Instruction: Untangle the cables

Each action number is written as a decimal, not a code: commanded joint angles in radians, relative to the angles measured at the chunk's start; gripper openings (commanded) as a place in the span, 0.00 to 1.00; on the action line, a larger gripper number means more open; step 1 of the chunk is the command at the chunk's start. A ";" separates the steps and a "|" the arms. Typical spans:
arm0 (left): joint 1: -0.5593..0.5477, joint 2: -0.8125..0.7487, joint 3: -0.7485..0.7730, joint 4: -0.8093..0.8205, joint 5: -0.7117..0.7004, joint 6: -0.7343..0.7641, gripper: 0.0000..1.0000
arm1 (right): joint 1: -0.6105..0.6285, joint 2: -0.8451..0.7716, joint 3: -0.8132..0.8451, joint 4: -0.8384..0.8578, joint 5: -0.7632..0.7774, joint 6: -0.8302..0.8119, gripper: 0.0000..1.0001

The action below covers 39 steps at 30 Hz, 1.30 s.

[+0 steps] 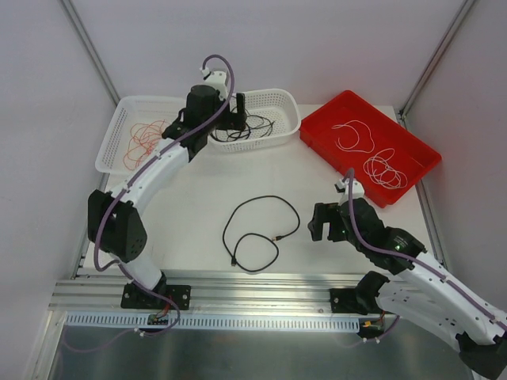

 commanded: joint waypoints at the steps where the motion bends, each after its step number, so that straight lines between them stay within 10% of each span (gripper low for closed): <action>1: -0.054 -0.103 -0.152 -0.125 -0.072 -0.069 0.99 | 0.004 0.020 -0.004 0.033 -0.033 0.017 0.97; 15: -0.305 -0.433 -0.737 -0.292 -0.012 -0.305 0.99 | 0.028 0.214 -0.009 0.096 -0.161 0.049 0.97; 34: -0.510 -0.093 -0.653 -0.310 -0.098 -0.027 0.99 | 0.136 0.082 -0.029 -0.038 -0.053 0.142 0.97; 39: -0.510 -0.019 -0.628 -0.323 -0.071 -0.043 0.77 | 0.136 0.027 -0.038 -0.074 -0.034 0.152 0.97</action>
